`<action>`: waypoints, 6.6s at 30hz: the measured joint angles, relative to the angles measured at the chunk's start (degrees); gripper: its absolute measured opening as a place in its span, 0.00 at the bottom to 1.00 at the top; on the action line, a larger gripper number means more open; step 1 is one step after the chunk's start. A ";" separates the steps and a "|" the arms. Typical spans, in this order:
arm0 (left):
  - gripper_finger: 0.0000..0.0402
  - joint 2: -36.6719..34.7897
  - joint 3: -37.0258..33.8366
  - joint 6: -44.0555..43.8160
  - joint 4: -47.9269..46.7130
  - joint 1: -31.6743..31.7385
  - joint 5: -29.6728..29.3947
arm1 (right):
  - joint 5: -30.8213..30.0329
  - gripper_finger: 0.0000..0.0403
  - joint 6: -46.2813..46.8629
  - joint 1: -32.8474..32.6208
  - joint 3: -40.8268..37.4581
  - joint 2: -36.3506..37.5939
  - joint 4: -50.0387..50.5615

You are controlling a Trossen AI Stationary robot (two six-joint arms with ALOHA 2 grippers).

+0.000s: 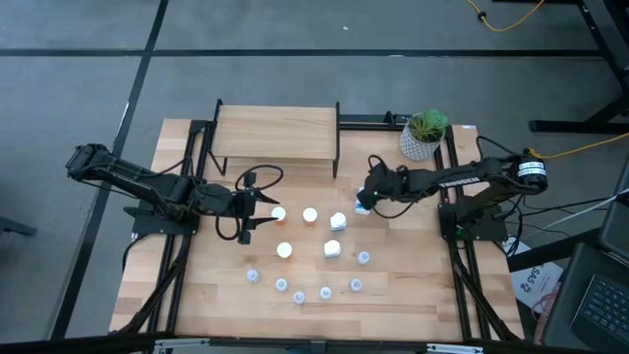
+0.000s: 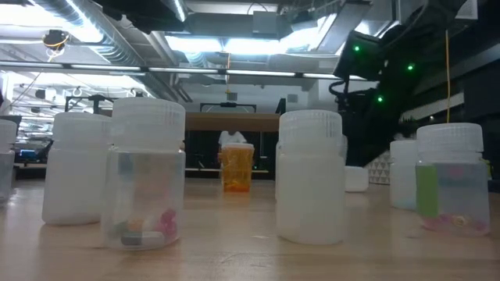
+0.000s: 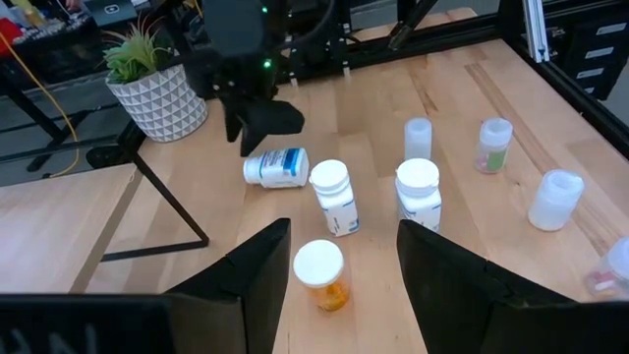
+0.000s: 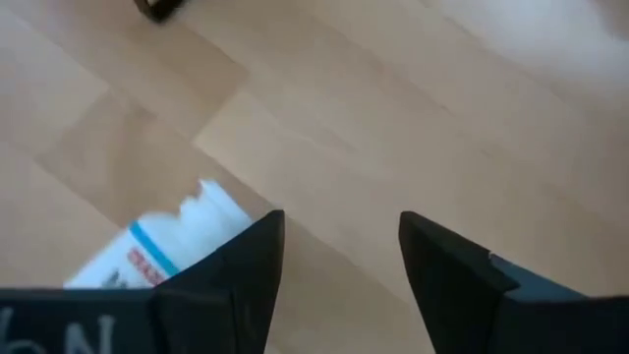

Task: Pick and place medicine bottles onto shelf by color
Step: Put the top right blue pill bottle on the shelf

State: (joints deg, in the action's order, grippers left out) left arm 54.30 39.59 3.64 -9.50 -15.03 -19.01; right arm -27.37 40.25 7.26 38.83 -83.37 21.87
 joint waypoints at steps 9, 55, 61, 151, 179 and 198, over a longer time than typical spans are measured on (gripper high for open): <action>0.45 0.00 0.00 0.00 -0.13 -0.01 -0.02 | 9.52 0.51 -9.34 -0.91 7.18 0.65 -1.55; 0.45 0.00 0.00 0.00 -0.09 0.00 -0.02 | 9.76 0.51 -15.32 -2.56 20.58 -6.69 27.00; 0.45 0.00 0.00 -0.06 -0.09 -0.01 -0.02 | 12.45 0.51 -19.56 3.33 18.97 -6.91 26.85; 0.45 0.02 0.00 0.04 -0.10 0.00 -0.02 | 14.77 0.73 -16.35 10.54 14.38 -12.37 18.78; 0.45 0.02 0.00 0.02 -0.13 0.00 -0.02 | 25.02 0.73 -10.49 10.50 15.08 -12.33 24.33; 0.45 0.02 0.00 0.02 -0.13 0.00 -0.01 | 24.08 0.63 -9.07 10.50 15.02 -12.22 26.66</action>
State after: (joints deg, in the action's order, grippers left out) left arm 54.33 39.59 3.66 -9.63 -15.03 -19.02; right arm -3.28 31.18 17.76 53.84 -95.59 48.53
